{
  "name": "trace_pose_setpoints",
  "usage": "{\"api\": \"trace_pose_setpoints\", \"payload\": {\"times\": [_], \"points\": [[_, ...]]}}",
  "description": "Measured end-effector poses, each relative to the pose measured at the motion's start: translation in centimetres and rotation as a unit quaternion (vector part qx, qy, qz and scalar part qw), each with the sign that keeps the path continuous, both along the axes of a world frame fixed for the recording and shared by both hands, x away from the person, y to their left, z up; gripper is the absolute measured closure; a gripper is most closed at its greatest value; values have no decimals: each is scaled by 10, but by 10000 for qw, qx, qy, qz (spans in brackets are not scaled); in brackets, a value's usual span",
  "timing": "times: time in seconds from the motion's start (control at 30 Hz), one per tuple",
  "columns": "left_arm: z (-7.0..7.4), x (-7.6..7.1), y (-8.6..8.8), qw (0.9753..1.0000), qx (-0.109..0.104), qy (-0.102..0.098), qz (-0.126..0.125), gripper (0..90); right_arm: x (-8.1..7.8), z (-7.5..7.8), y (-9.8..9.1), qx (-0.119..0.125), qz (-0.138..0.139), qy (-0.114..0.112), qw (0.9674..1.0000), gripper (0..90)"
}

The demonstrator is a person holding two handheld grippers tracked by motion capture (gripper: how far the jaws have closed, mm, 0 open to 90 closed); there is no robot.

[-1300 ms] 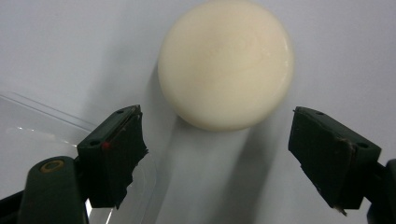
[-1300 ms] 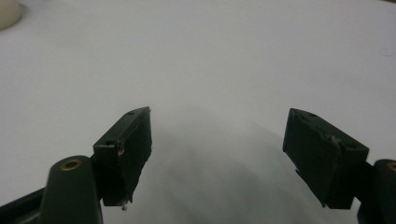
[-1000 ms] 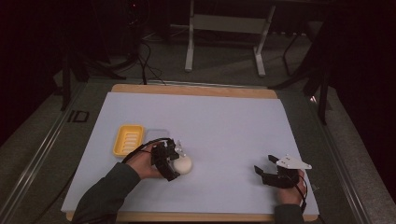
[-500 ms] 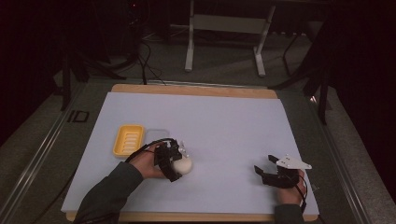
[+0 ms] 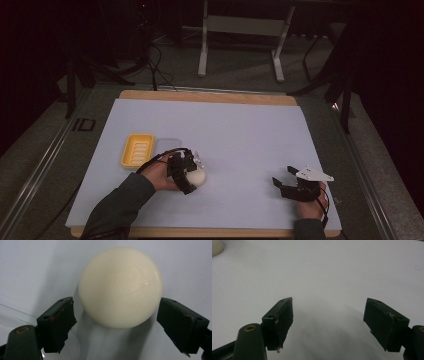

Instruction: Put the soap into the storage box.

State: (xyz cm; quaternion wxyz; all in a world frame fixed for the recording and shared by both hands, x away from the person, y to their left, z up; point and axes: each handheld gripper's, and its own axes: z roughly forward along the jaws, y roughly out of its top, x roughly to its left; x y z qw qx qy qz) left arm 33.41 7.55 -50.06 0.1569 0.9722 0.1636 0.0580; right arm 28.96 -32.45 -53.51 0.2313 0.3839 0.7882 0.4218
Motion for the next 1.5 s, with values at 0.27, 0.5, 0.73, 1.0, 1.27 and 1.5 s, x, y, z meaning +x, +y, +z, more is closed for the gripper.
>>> {"api": "trace_pose_setpoints", "payload": {"times": [0.27, 0.5, 0.73, 1.0, 1.27, 1.5], "points": [[-3, 2, -5, 10000, 2, 35, -4, 154, 0, 0, 0, 0, 0, -2, 10000, 236], [-5, 4, -8, 10000, 7, 55, -8, 154, 0, 0, 0, -3, 0, -2, 10000, 236], [-7, 6, -12, 10000, 6, 75, -41, 154, 0, 0, 0, -1, -2, -4, 10000, 236], [-9, 7, -17, 9999, -20, 91, -59, 157, 0, 0, 0, 4, -5, -9, 10000, 236], [-8, 10, -22, 9998, -11, 148, -119, 190, 0, 0, 0, 7, -8, -6, 10000, 236], [-8, 13, -20, 9996, -28, 260, -85, 233, 0, 0, 0, 17, -8, -12, 10000, 236]]}}
